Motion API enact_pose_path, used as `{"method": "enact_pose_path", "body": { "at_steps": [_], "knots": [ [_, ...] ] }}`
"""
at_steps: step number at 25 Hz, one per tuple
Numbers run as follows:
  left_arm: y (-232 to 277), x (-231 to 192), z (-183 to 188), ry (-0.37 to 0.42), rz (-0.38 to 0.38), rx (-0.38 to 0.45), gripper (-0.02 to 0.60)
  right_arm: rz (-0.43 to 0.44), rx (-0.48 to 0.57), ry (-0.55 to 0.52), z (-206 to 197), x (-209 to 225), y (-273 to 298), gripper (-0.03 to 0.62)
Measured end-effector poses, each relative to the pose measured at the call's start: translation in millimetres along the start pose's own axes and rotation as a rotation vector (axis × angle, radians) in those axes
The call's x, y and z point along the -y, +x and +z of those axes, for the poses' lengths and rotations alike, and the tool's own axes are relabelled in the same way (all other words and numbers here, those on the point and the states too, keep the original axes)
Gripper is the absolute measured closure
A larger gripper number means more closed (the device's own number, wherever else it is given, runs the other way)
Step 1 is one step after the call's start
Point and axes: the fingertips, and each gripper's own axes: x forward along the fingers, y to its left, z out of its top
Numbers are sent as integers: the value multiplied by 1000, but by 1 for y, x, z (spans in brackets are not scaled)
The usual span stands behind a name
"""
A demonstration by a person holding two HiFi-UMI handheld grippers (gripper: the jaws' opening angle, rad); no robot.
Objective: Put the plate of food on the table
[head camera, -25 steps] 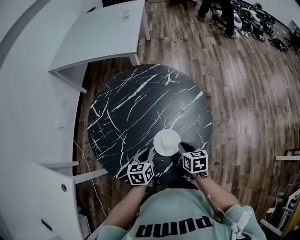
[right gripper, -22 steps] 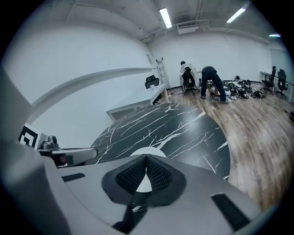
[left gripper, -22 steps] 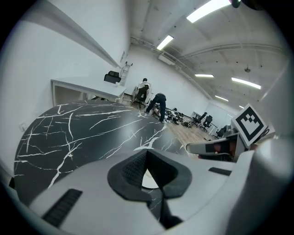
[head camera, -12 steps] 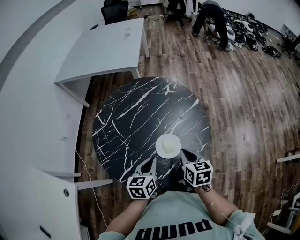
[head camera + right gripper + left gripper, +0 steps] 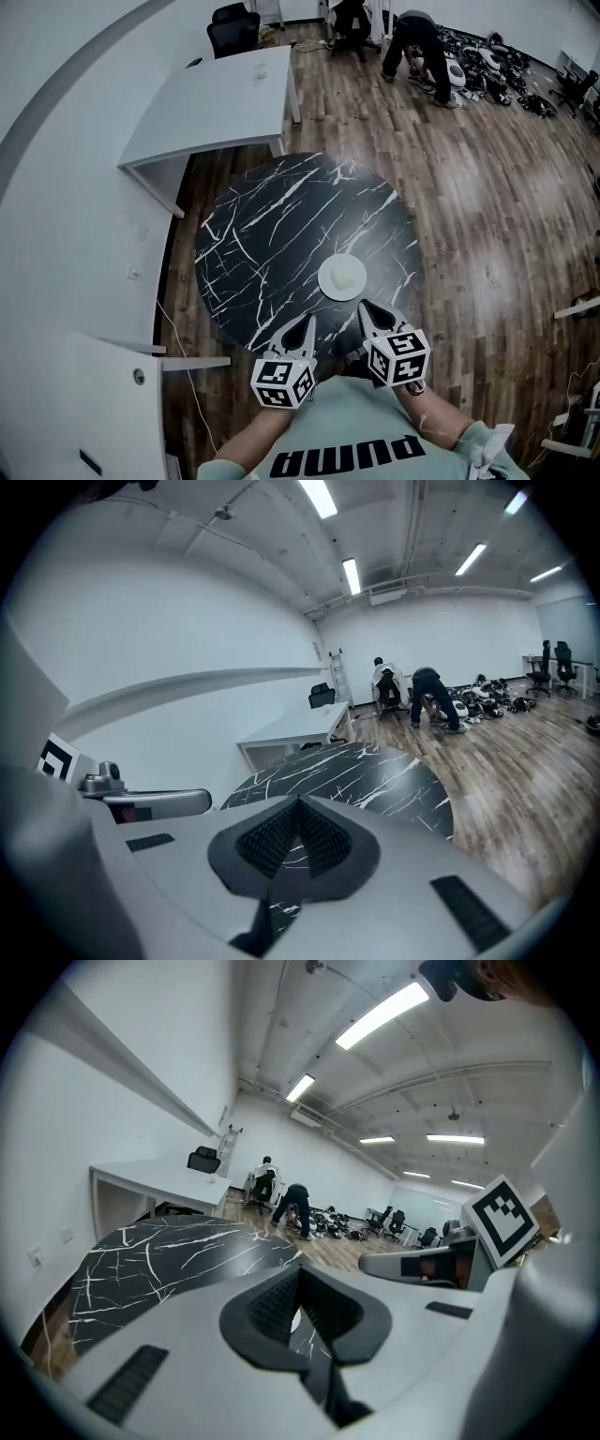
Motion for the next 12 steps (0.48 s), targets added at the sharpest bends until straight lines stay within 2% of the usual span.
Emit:
{"method": "enact_pose_path", "body": {
  "at_steps": [12],
  "knots": [
    [-88,29,-5,126,-60,66,575,-46,81,-28,-24,-62,-72,585]
  ]
}}
